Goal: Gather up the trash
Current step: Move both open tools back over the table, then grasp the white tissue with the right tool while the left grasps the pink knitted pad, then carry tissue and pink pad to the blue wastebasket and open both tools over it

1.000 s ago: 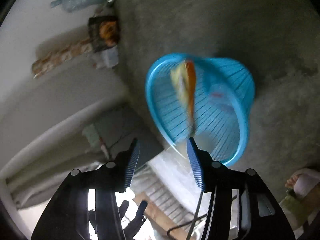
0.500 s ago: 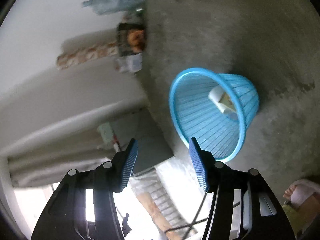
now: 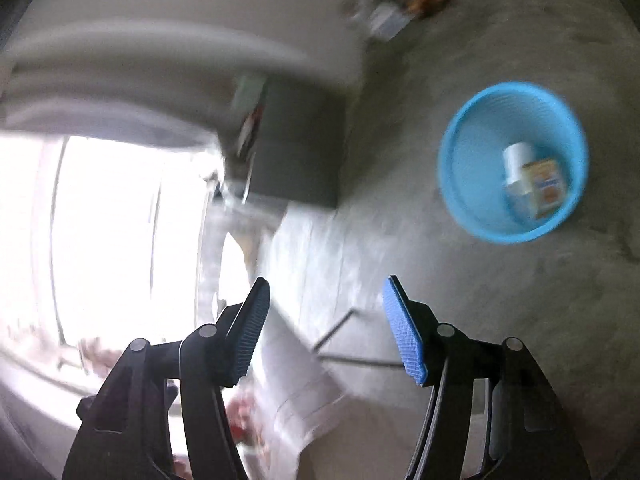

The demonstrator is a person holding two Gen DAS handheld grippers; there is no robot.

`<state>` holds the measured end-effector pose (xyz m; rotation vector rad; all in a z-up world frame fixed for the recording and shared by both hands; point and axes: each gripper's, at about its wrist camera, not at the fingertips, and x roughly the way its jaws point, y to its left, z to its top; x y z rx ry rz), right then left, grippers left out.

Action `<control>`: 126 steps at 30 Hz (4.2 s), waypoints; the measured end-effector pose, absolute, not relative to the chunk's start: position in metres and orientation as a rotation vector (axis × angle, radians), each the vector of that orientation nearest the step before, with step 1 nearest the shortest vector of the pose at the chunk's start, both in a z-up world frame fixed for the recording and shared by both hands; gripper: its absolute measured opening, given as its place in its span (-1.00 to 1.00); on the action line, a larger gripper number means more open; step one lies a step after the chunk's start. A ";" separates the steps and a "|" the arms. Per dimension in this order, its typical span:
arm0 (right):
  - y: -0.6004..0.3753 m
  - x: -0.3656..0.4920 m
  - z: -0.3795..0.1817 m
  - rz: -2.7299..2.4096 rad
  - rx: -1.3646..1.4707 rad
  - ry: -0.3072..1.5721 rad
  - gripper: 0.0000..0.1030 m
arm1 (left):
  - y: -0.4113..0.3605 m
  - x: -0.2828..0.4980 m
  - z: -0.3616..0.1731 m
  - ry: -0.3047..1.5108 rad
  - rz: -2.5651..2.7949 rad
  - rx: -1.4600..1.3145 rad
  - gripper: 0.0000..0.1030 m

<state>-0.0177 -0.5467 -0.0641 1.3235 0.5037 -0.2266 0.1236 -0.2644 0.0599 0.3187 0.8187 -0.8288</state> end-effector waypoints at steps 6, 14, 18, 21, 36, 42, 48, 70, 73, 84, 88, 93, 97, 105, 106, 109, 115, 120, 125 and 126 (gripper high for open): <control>-0.480 0.062 -0.022 -0.054 1.049 0.664 0.12 | -0.206 0.109 0.046 0.738 -0.738 0.363 0.62; -0.404 0.135 0.021 0.131 0.714 0.799 0.12 | -0.185 0.091 0.020 0.539 -0.551 0.637 0.59; -0.375 0.160 0.042 0.193 0.549 0.832 0.21 | -0.187 0.085 0.001 0.443 -0.490 0.806 0.53; -0.352 0.183 0.052 0.243 0.421 0.859 0.28 | -0.189 0.083 -0.011 0.390 -0.446 0.911 0.47; -0.262 0.280 0.044 0.406 -0.097 0.983 0.32 | -0.193 0.131 -0.062 0.398 -0.266 1.267 0.43; -0.253 0.291 0.031 0.443 -0.150 1.007 0.31 | -0.195 0.147 -0.070 0.401 -0.235 1.318 0.35; -0.251 0.299 0.018 0.447 -0.160 1.049 0.17 | -0.194 0.167 -0.079 0.458 -0.218 1.317 -0.03; -0.259 0.295 0.015 0.392 -0.172 1.048 -0.88 | -0.182 0.203 -0.080 0.438 -0.208 1.328 -0.34; -0.261 0.293 0.016 0.389 -0.151 1.037 -0.95 | -0.183 0.197 -0.076 0.425 -0.205 1.321 -0.36; -0.273 0.282 0.035 0.352 -0.032 0.950 -0.97 | -0.186 0.184 -0.056 0.341 -0.185 1.242 -0.38; -0.283 0.276 0.047 0.332 0.029 0.907 -0.97 | -0.189 0.176 -0.044 0.302 -0.180 1.210 -0.38; -0.299 0.260 0.060 0.302 0.110 0.855 -0.97 | -0.194 0.164 -0.034 0.254 -0.177 1.184 -0.39; -0.316 0.240 0.069 0.268 0.174 0.814 -0.97 | -0.198 0.150 -0.024 0.224 -0.183 1.164 -0.41; -0.348 0.192 0.075 0.184 0.273 0.761 -0.97 | -0.209 0.124 -0.004 0.161 -0.206 1.114 -0.45; -0.352 0.186 0.074 0.174 0.287 0.756 -0.97 | -0.210 0.123 -0.002 0.153 -0.209 1.110 -0.46; -0.365 0.171 0.072 0.146 0.330 0.744 -0.97 | -0.215 0.117 0.004 0.128 -0.217 1.098 -0.46; -0.388 0.137 0.065 0.093 0.416 0.718 -0.97 | -0.234 0.103 0.023 0.051 -0.252 1.075 -0.47; -0.402 0.116 0.057 0.050 0.469 0.706 -0.97 | -0.257 0.092 0.036 0.045 -0.337 1.022 -0.47; -0.426 0.085 0.042 -0.028 0.551 0.696 -0.97 | -0.284 0.086 0.050 0.099 -0.476 0.919 -0.47; -0.431 0.077 0.039 -0.043 0.565 0.694 -0.97 | -0.291 0.087 0.052 0.123 -0.516 0.891 -0.47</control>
